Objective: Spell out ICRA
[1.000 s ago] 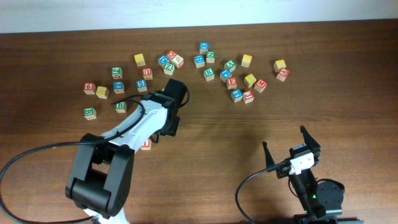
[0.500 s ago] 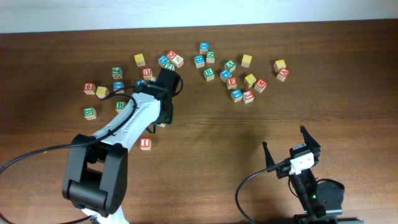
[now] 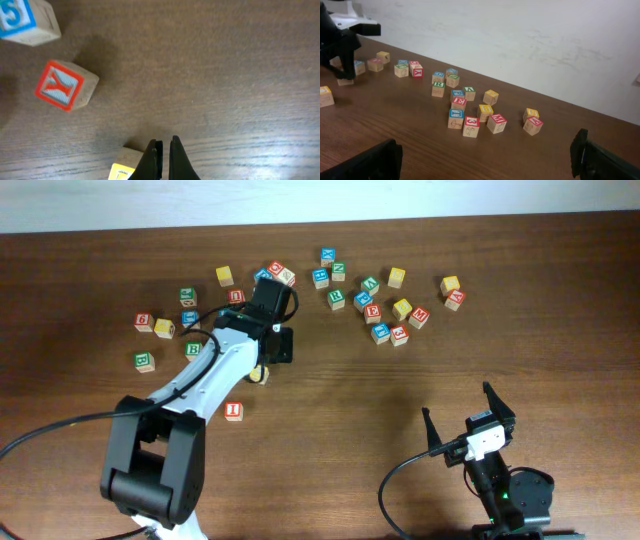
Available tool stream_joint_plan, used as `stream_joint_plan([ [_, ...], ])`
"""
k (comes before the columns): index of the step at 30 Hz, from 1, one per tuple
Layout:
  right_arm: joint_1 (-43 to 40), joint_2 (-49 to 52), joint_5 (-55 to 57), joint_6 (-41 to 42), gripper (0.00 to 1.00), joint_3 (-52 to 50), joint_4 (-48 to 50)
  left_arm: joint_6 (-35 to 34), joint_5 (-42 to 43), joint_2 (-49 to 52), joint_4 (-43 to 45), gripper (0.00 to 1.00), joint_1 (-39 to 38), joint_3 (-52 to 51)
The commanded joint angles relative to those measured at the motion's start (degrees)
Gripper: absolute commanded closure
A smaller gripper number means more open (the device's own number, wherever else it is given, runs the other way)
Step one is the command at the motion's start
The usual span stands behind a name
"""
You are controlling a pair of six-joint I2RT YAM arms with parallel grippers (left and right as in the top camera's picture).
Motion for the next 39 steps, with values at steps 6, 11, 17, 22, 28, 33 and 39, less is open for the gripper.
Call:
stream_joint_plan([
  [6,0.3,-0.4,-0.7,0.2,0.02,-0.3,-0.3,-0.6,1.0,-0.1,0.6,1.0,0.0,-1.6],
  [11,0.3,-0.4,-0.7,0.2,0.01,-0.3,-0.3,-0.5,1.0,0.0,1.4,1.0,0.0,-2.3],
  [17,0.3,-0.4,-0.7,0.2,0.02,-0.3,-0.3,-0.5,1.0,0.3,1.4,1.0,0.0,-2.3],
  [22,0.3,-0.4,-0.7,0.2,0.02,-0.3,-0.3,-0.5,1.0,0.3,1.4,1.0,0.0,-3.5],
  [28,0.3,-0.4,-0.7,0.2,0.02,-0.3,-0.3,-0.5,1.9,0.3,-0.5,1.0,0.0,-4.0],
  [33,0.3,-0.4,-0.7,0.2,0.02,-0.3,-0.3,-0.5,1.5,0.3,-1.4,1.0,0.0,-4.2],
  [39,0.3,-0.4,-0.7,0.2,0.02,-0.3,-0.3,-0.5,-0.5,0.4,0.7,1.0,0.0,-5.2],
])
